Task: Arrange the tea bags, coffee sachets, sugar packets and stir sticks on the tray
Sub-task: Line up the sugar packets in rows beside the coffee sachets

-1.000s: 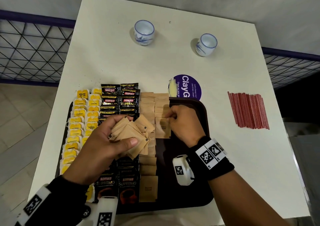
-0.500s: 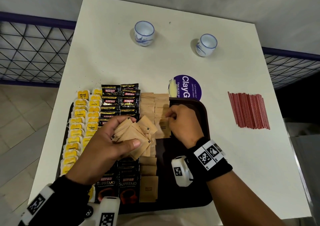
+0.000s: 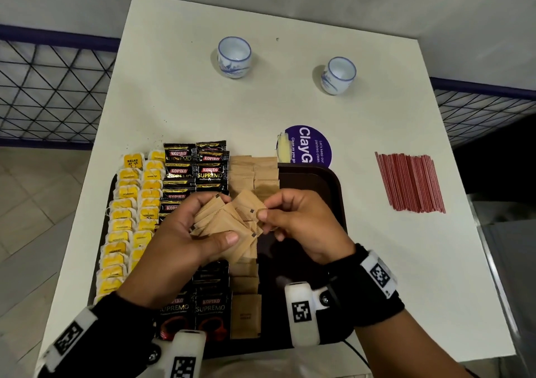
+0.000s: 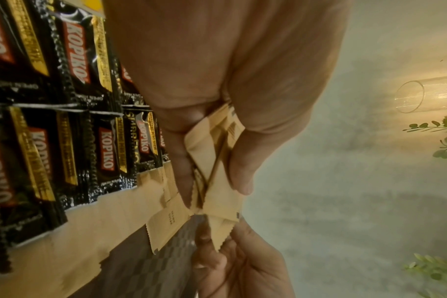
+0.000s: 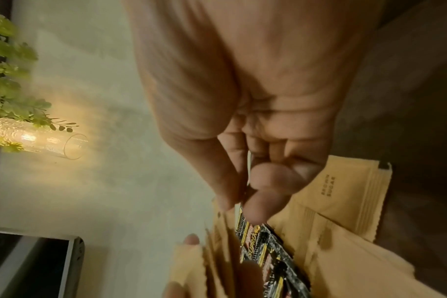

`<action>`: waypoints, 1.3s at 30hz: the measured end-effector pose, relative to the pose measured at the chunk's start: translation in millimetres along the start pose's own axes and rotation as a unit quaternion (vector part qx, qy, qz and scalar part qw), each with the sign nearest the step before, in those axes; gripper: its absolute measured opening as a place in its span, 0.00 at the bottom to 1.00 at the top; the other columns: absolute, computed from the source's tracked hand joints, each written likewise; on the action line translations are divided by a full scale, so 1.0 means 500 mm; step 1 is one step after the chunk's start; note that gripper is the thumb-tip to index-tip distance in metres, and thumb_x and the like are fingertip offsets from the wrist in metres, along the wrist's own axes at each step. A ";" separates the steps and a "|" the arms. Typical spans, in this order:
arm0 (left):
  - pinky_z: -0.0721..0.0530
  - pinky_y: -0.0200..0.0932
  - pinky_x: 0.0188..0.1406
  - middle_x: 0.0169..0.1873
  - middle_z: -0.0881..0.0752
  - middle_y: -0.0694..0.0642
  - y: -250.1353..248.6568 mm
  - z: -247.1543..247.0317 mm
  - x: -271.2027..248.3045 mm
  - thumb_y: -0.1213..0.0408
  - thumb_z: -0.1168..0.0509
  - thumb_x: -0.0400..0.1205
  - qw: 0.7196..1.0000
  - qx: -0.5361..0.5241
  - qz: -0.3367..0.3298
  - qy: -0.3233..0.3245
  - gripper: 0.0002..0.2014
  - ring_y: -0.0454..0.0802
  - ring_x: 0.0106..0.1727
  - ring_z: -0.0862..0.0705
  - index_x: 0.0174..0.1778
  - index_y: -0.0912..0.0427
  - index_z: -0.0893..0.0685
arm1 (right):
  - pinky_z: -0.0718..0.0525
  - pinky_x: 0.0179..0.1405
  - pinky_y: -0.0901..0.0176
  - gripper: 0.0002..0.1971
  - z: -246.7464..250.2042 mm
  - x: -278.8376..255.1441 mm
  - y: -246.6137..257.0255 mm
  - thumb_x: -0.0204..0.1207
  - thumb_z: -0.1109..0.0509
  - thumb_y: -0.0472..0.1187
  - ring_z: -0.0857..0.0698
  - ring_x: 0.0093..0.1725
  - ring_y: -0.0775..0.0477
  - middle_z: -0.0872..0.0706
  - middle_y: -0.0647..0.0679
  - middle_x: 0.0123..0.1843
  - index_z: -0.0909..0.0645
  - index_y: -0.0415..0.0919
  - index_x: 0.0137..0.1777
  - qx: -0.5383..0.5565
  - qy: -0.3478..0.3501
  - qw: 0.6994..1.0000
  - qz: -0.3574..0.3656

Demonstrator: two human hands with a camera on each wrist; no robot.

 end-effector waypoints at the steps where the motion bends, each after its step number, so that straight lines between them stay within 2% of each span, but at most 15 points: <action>1: 0.09 0.45 0.45 0.52 0.08 0.54 -0.001 -0.002 0.000 0.70 0.22 0.67 1.000 0.005 0.000 0.001 0.27 0.51 0.52 0.08 0.62 0.51 0.15 | 0.24 0.21 0.66 0.04 0.002 0.000 0.002 0.75 0.24 0.26 0.13 0.29 0.50 0.11 0.41 0.33 0.16 0.31 0.47 0.016 -0.007 1.000 0.004; 4: 0.08 0.51 0.50 0.53 0.08 0.54 0.001 0.001 -0.002 0.70 0.20 0.66 1.000 0.010 0.000 0.004 0.26 0.52 0.53 0.08 0.61 0.48 0.14 | 0.25 0.20 0.64 0.06 0.017 0.002 0.008 0.76 0.26 0.25 0.13 0.28 0.48 0.11 0.40 0.31 0.18 0.34 0.43 0.046 -0.023 0.999 0.013; 8: 0.08 0.44 0.45 0.54 0.08 0.54 0.001 0.012 -0.006 0.69 0.19 0.66 1.000 0.016 0.000 -0.003 0.27 0.53 0.54 0.08 0.61 0.48 0.13 | 0.23 0.21 0.64 0.05 0.031 0.002 0.013 0.76 0.26 0.26 0.12 0.28 0.47 0.10 0.39 0.33 0.17 0.34 0.44 0.056 -0.032 0.998 0.017; 10: 0.08 0.45 0.47 0.55 0.08 0.53 -0.001 0.016 -0.008 0.68 0.16 0.66 1.000 0.029 -0.001 -0.006 0.28 0.52 0.55 0.08 0.61 0.46 0.13 | 0.22 0.22 0.63 0.03 0.037 0.001 0.014 0.77 0.27 0.26 0.12 0.29 0.47 0.09 0.38 0.35 0.16 0.33 0.45 0.065 -0.033 0.997 0.019; 12: 0.08 0.48 0.50 0.56 0.08 0.53 -0.005 0.021 -0.008 0.66 0.18 0.66 0.999 0.039 -0.002 -0.006 0.28 0.52 0.56 0.08 0.61 0.43 0.13 | 0.23 0.22 0.63 0.03 0.048 0.000 0.017 0.78 0.27 0.27 0.12 0.29 0.47 0.09 0.38 0.36 0.15 0.33 0.46 0.075 -0.040 0.996 0.022; 14: 0.08 0.46 0.47 0.55 0.08 0.53 -0.007 0.027 -0.009 0.68 0.16 0.65 0.999 0.034 0.000 -0.010 0.29 0.53 0.55 0.08 0.62 0.45 0.13 | 0.24 0.23 0.63 0.02 0.070 -0.002 0.017 0.78 0.28 0.27 0.12 0.30 0.47 0.09 0.37 0.38 0.15 0.33 0.46 0.072 -0.056 0.996 0.024; 20: 0.10 0.40 0.39 0.53 0.08 0.53 -0.012 0.047 -0.013 0.71 0.21 0.68 0.999 0.035 0.001 -0.028 0.27 0.52 0.51 0.08 0.62 0.47 0.14 | 0.19 0.25 0.60 0.05 0.140 -0.005 -0.002 0.80 0.30 0.27 0.12 0.32 0.47 0.08 0.36 0.39 0.13 0.33 0.47 -0.092 -0.099 0.991 0.020; 23: 0.09 0.39 0.39 0.52 0.08 0.53 -0.007 0.045 -0.013 0.77 0.24 0.72 0.999 0.027 0.007 -0.027 0.26 0.51 0.51 0.08 0.63 0.50 0.15 | 0.18 0.25 0.62 0.05 0.139 -0.002 -0.015 0.80 0.30 0.28 0.12 0.30 0.50 0.07 0.40 0.38 0.12 0.33 0.47 -0.156 -0.092 0.983 0.015; 26: 0.10 0.39 0.39 0.53 0.08 0.52 -0.005 0.040 -0.015 0.78 0.25 0.73 0.999 0.031 0.008 -0.025 0.26 0.51 0.52 0.08 0.63 0.50 0.15 | 0.17 0.26 0.62 0.06 0.128 0.005 -0.028 0.81 0.30 0.29 0.12 0.31 0.51 0.07 0.41 0.38 0.12 0.37 0.45 -0.204 -0.079 0.976 0.008; 30: 0.10 0.39 0.39 0.54 0.08 0.51 -0.004 0.040 -0.017 0.77 0.24 0.72 0.999 0.027 0.008 -0.029 0.26 0.50 0.52 0.08 0.63 0.50 0.14 | 0.17 0.28 0.64 0.08 0.116 0.013 -0.039 0.80 0.29 0.31 0.11 0.31 0.53 0.08 0.43 0.36 0.12 0.42 0.43 -0.243 -0.076 0.967 0.004; 35: 0.10 0.40 0.42 0.54 0.08 0.50 -0.007 0.043 -0.018 0.69 0.22 0.68 0.999 0.042 0.000 -0.028 0.27 0.49 0.53 0.08 0.63 0.47 0.14 | 0.16 0.29 0.65 0.08 0.106 0.022 -0.040 0.80 0.28 0.33 0.11 0.31 0.54 0.09 0.47 0.35 0.13 0.45 0.43 -0.264 -0.084 0.961 0.006; 39: 0.09 0.44 0.45 0.55 0.09 0.50 -0.003 0.042 -0.016 0.71 0.22 0.70 0.998 0.050 0.005 -0.028 0.26 0.50 0.55 0.09 0.63 0.47 0.14 | 0.17 0.30 0.68 0.06 0.095 0.027 -0.037 0.79 0.26 0.36 0.10 0.31 0.56 0.11 0.52 0.33 0.13 0.46 0.42 -0.285 -0.092 0.954 0.010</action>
Point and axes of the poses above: each hand's wrist, its own x-axis towards the middle knuckle, its own z-axis out of the back of the hand, y = z × x, the point moved 9 cm from there along x, towards the middle knuckle
